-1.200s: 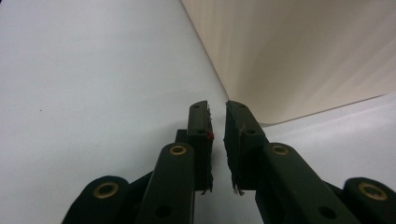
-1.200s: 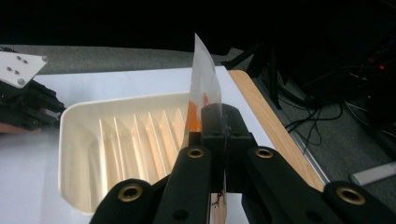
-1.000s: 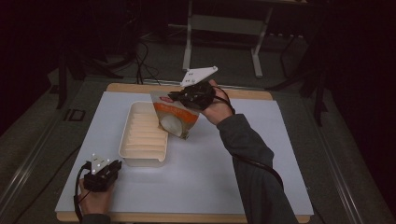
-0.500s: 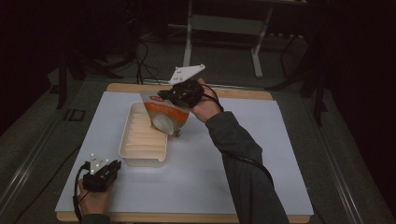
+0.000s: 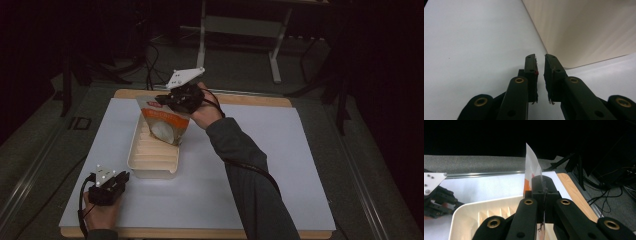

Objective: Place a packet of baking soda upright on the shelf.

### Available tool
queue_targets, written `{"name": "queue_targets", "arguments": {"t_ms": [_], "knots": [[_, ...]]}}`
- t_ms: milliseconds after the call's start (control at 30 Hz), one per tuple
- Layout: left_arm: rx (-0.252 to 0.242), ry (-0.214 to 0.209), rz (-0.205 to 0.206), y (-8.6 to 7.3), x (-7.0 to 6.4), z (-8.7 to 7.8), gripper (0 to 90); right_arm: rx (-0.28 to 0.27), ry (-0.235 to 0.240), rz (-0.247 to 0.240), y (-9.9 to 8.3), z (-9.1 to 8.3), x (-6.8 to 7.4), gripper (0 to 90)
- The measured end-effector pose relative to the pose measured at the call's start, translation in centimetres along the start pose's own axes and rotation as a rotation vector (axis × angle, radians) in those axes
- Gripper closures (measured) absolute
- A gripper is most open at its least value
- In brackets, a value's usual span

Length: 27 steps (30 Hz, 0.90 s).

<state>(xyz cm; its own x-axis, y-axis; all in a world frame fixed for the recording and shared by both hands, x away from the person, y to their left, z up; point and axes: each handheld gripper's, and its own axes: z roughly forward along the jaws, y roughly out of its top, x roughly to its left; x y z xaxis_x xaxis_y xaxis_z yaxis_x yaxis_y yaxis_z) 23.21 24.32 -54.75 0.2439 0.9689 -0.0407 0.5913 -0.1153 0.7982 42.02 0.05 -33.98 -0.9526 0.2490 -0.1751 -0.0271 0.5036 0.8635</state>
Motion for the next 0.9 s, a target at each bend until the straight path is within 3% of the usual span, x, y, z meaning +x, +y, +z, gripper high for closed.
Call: {"name": "queue_targets", "arguments": {"t_ms": [400, 500, 567, 733, 900], "knots": [[-0.01, -0.004, -0.01, 0.0, 0.2, -0.2, 80.3, -0.011, 0.018, -0.015, 1.7, 2.9, 0.6, 90.0], [-0.01, -0.004, -0.01, -0.1, 0.2, -0.3, 80.3, -0.023, 0.036, -0.015, 1.9, 3.4, 0.8, 90.0], [-0.007, -0.002, -0.008, -0.1, 0.3, -0.3, 80.3, -0.023, 0.073, -0.019, 2.1, 3.6, 1.0, 90.0], [-0.006, -0.002, -0.006, -0.1, 0.1, -0.2, 80.3, -0.005, 0.131, -0.08, 2.9, 4.1, 2.4, 90.0], [-0.007, -0.004, -0.006, -0.1, 0.1, -0.3, 80.3, 0.009, 0.148, -0.122, 3.2, 4.3, 3.0, 90.0]]}}
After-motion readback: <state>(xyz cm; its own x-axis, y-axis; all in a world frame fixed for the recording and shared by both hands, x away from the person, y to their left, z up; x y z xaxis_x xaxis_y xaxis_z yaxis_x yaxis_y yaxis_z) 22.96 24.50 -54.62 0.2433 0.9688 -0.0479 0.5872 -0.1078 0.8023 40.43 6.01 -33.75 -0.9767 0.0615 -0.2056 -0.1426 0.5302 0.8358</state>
